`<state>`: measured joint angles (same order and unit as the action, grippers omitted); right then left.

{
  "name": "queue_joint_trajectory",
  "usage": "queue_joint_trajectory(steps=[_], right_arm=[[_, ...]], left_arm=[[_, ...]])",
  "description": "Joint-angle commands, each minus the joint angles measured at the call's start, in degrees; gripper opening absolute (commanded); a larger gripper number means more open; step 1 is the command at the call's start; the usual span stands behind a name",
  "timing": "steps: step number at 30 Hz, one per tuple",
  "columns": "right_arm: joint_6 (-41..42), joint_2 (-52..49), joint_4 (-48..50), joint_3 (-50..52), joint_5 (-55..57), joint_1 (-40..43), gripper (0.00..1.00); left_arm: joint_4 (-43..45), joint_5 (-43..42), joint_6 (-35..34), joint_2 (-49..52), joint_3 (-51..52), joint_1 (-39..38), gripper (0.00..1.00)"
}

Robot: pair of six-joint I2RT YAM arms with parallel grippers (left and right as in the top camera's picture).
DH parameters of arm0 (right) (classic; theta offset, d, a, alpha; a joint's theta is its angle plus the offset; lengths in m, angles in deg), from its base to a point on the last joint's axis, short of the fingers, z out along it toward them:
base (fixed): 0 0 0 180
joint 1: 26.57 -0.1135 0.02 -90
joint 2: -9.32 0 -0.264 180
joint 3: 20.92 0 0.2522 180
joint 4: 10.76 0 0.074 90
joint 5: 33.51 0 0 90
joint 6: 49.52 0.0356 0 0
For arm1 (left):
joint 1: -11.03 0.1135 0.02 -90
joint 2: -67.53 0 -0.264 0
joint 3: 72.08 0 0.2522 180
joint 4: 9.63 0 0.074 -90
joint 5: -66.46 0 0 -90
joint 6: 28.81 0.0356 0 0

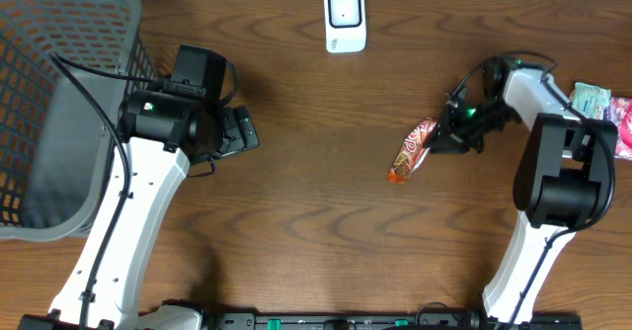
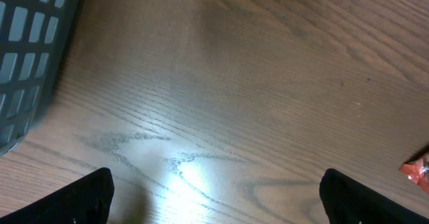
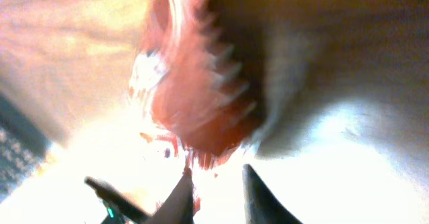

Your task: Scan the item barcode

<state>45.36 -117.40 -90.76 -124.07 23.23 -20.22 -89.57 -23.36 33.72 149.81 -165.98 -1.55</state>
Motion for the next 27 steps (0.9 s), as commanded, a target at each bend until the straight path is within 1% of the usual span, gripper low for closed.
queue_joint_trajectory(steps=[1,4,7,11,12,17,20,21,23,25,27], right_arm=[[-2.71,0.50,-6.08,-8.11,6.27,-1.46,0.39],[-2.75,0.50,-11.76,-13.25,9.31,-3.08,0.43],[-2.43,0.50,-15.45,-15.89,11.89,-4.85,0.46],[-1.33,0.46,-16.15,-15.04,13.35,-7.56,0.69],[-0.37,0.46,-15.76,-14.40,14.01,-8.26,0.72],[4.96,0.46,-10.73,-9.42,15.21,-11.45,0.74],[7.93,0.46,-6.47,-5.70,15.23,-12.68,0.71],[9.09,0.46,-4.61,-4.00,15.54,-13.07,0.67],[10.73,0.46,-2.78,-2.05,17.20,-13.35,0.64],[11.37,0.46,-1.22,-0.17,18.14,-13.49,0.56],[11.34,0.46,-0.39,1.14,18.14,-13.53,0.42]], left_arm=[[-0.22,0.52,-0.72,-0.31,-0.39,0.20,0.98],[-0.22,0.50,-0.72,-0.31,-0.39,0.20,0.98],[-0.22,0.52,-0.72,-0.31,-0.39,0.20,0.98],[-0.22,0.52,-0.72,-0.31,-0.39,0.20,0.98],[-0.22,0.52,-0.72,-0.31,-0.39,0.20,0.98],[-0.22,0.52,-0.72,-0.31,-0.39,0.20,0.98],[-0.22,0.52,-0.72,-0.31,-0.39,0.20,0.98],[-0.22,0.50,-0.72,-0.31,-0.39,0.20,0.98],[-0.22,0.52,-0.72,-0.31,-0.39,0.20,0.98],[-0.20,0.52,-0.72,-0.31,-0.39,0.20,0.98],[-0.22,0.52,-0.72,-0.31,-0.39,0.20,0.98]])
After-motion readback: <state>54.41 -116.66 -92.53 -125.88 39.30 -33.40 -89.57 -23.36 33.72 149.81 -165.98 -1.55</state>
